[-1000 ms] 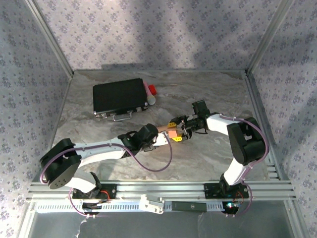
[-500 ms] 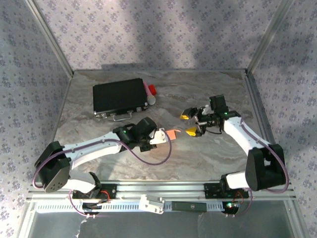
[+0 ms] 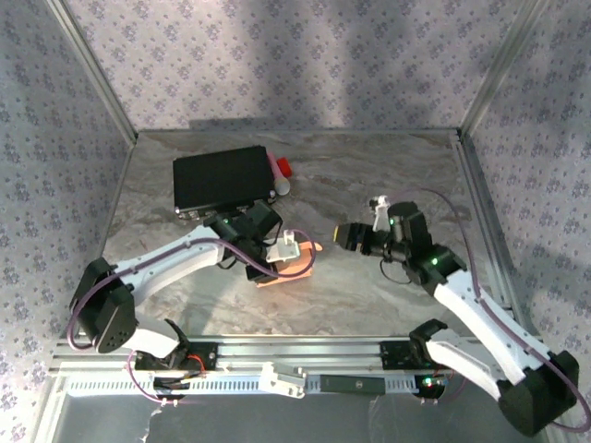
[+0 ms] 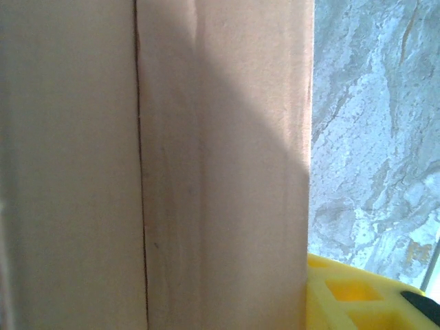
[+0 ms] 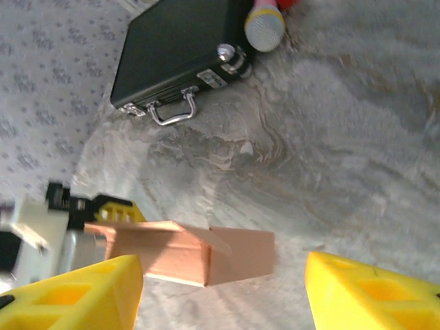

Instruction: Fold the paper box

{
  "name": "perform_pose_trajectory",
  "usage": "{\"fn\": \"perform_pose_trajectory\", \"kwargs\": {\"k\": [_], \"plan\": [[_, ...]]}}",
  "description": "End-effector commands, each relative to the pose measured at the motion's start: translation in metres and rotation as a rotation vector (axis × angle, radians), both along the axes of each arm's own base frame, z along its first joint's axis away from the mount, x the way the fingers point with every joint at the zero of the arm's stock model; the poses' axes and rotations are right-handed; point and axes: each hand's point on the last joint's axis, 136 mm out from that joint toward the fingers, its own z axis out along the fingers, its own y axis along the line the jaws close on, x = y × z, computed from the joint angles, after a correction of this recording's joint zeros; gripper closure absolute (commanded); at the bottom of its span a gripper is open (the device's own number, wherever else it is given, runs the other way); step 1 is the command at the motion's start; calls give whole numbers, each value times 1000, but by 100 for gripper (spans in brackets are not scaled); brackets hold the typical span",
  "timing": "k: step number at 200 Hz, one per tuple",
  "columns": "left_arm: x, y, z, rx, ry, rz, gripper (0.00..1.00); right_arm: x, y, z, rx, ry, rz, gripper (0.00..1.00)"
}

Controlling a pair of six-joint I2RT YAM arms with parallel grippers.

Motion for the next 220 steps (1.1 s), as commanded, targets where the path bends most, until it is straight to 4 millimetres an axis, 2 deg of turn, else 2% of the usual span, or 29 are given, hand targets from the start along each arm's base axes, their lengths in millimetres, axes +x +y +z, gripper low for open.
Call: {"fn": "perform_pose_trajectory", "kwargs": {"k": [1,58,93,154,178,220], "plan": [[-13,3,3,17,101,-46,55,16,-10,-1,-178,-274,-27,35],[-14,7,-7,18,109,-97,55,-1,36,-41,-208,-257,262,45],[-12,8,-9,17,94,-103,55,-7,52,-41,-253,-263,351,47],[-9,8,-16,18,84,-101,55,-12,64,-59,-348,-205,445,52],[-9,8,-18,18,81,-100,55,-11,62,-64,-392,-206,428,54],[-7,8,-18,19,68,-99,54,-8,62,-60,-402,-216,414,59]]}}
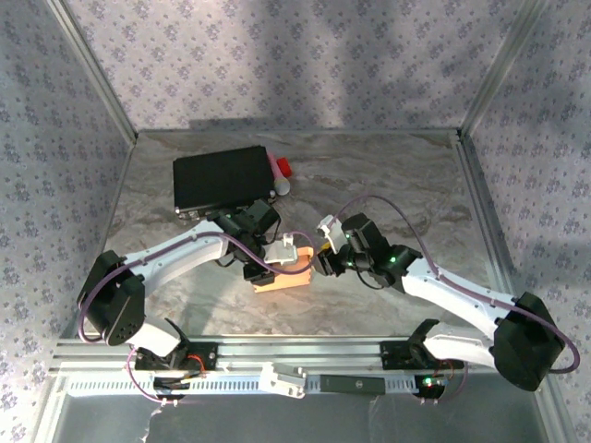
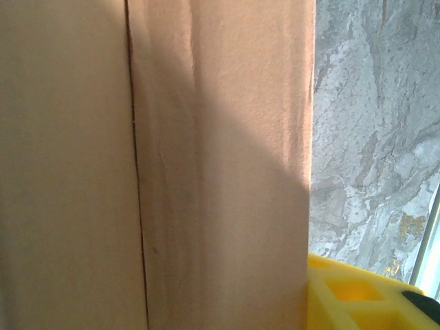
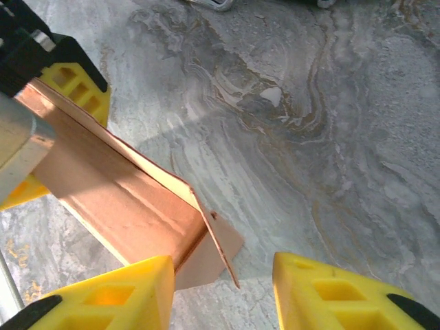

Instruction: Fold the paper box

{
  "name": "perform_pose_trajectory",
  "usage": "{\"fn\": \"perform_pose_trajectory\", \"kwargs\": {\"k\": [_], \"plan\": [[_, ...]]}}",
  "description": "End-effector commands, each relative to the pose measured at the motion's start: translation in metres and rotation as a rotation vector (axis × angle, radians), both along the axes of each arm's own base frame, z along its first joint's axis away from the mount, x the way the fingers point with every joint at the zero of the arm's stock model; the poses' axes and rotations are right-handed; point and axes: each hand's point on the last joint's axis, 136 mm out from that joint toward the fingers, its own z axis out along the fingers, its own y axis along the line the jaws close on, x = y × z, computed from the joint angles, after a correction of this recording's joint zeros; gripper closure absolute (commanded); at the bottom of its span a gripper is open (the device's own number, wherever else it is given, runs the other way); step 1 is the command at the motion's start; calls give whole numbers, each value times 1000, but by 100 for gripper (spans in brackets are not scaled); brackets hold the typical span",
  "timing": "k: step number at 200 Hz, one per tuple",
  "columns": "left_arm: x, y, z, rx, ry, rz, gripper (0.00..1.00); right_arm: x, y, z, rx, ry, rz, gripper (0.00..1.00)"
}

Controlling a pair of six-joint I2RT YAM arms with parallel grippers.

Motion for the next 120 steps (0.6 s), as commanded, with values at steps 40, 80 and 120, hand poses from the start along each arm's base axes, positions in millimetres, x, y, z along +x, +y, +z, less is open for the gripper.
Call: {"fn": "perform_pose_trajectory", "kwargs": {"k": [40,80,120], "plan": [[0,1,-3,-5,-2,-16,54,7,4,11,-37,-31,6,63],[1,1,-2,-3,-10,-16,54,8,8,8,-45,-12,20,67],[3,2,-3,4,-24,-11,54,8,10,7,-44,-5,20,75]]}}
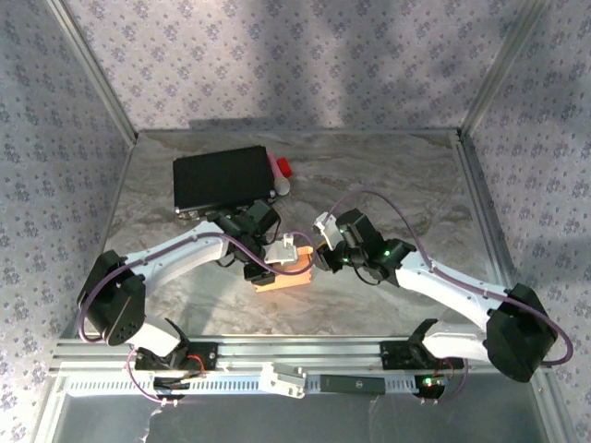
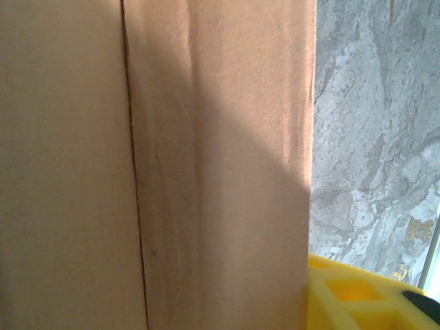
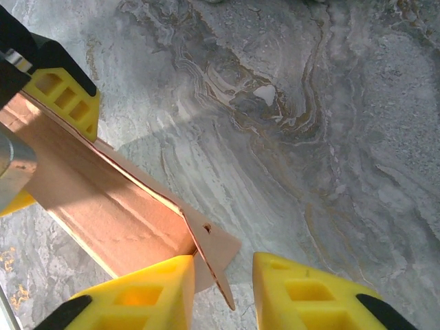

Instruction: Fold the paper box

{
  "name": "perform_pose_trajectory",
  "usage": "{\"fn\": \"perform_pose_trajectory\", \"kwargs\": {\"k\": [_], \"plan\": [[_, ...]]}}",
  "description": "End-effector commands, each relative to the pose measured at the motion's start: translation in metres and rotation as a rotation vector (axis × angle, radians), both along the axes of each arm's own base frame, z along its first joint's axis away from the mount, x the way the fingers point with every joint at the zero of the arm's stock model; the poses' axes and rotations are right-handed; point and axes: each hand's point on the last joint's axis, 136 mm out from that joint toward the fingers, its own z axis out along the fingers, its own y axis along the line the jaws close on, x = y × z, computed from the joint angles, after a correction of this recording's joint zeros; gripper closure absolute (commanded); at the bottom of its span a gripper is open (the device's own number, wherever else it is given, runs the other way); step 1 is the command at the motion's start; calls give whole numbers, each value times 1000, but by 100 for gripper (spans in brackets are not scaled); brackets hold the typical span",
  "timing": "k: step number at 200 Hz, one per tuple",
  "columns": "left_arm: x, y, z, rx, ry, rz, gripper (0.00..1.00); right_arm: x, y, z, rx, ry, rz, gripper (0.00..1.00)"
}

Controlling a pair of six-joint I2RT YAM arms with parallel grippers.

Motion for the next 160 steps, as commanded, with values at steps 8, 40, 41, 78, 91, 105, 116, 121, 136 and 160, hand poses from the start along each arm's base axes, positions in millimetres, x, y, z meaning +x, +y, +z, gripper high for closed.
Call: {"fn": "perform_pose_trajectory", "kwargs": {"k": [8,40,41,78,91,105,116,121,136,160], "plan": [[1,3,-1,7,-13,-11,54,0,5,11,6,-15,18,78],[4,3,0,5,-40,-2,52,-4,7,11,3,-18,27,90],[5,2,0,4,-43,-1,52,-4,7,12,3,-18,26,90],[11,3,0,5,-75,44,48,-6,7,12,-11,-32,21,97],[12,1,3,-8,-83,55,47,-6,7,13,-14,-32,14,98],[13,0,5,-18,-86,67,46,-5,8,14,-20,-30,7,99],[12,-1,6,-23,-85,65,46,-6,9,14,-27,-21,1,100],[12,-1,6,-23,-82,67,47,-5,9,14,-28,-18,-4,100],[12,-1,6,-23,-78,73,47,-5,10,15,-27,-8,-31,100],[13,-4,5,-32,-77,87,48,-3,10,15,-6,24,-89,100]]}}
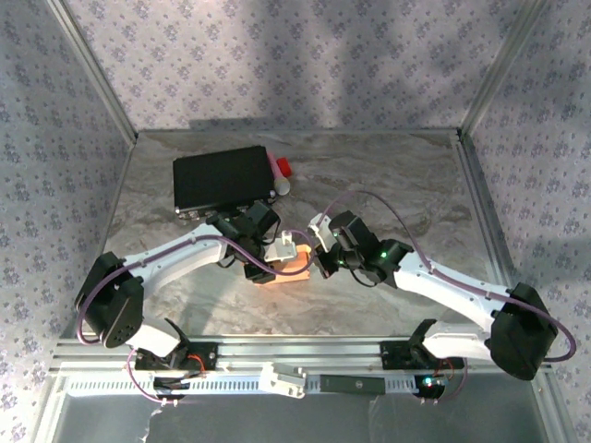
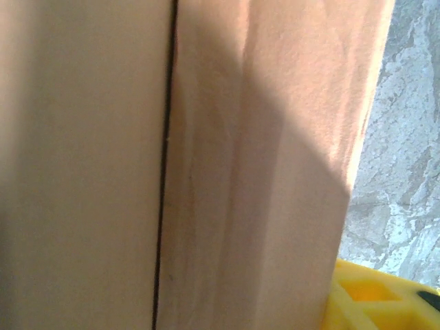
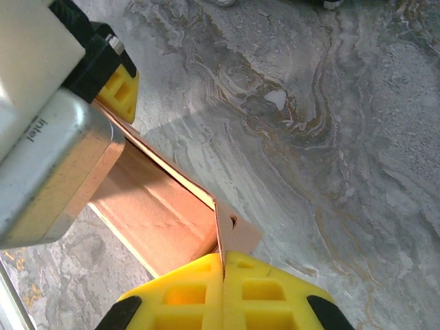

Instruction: Fold the paper box

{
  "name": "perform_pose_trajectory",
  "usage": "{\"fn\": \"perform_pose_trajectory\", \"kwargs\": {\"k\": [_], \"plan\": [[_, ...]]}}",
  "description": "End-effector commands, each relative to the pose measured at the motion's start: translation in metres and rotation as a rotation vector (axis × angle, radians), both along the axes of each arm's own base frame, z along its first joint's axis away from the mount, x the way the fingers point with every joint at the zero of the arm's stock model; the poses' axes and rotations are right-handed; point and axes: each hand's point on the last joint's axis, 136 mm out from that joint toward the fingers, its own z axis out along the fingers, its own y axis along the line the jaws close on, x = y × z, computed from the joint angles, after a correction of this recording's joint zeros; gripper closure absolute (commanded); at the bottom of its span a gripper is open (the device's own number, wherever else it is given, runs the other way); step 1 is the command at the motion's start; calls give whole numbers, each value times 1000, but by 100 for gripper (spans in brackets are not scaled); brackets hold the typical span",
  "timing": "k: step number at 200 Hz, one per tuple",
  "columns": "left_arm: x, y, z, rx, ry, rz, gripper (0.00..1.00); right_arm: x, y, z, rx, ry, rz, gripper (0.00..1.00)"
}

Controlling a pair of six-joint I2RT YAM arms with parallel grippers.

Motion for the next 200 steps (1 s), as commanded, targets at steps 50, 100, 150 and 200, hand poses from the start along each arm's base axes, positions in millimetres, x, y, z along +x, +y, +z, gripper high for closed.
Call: {"fn": "perform_pose_trajectory", "kwargs": {"k": [50,100,150,200], "plan": [[8,-13,20,-100,-37,88,48,7,9,-3,21,41,-165,100],[14,-20,59,-269,-94,223,42,10,9,2,26,19,-181,100],[27,8,105,-379,-201,471,40,10,11,5,19,7,-162,100],[11,11,106,-451,-159,450,37,11,15,9,28,-6,-147,100]]}}
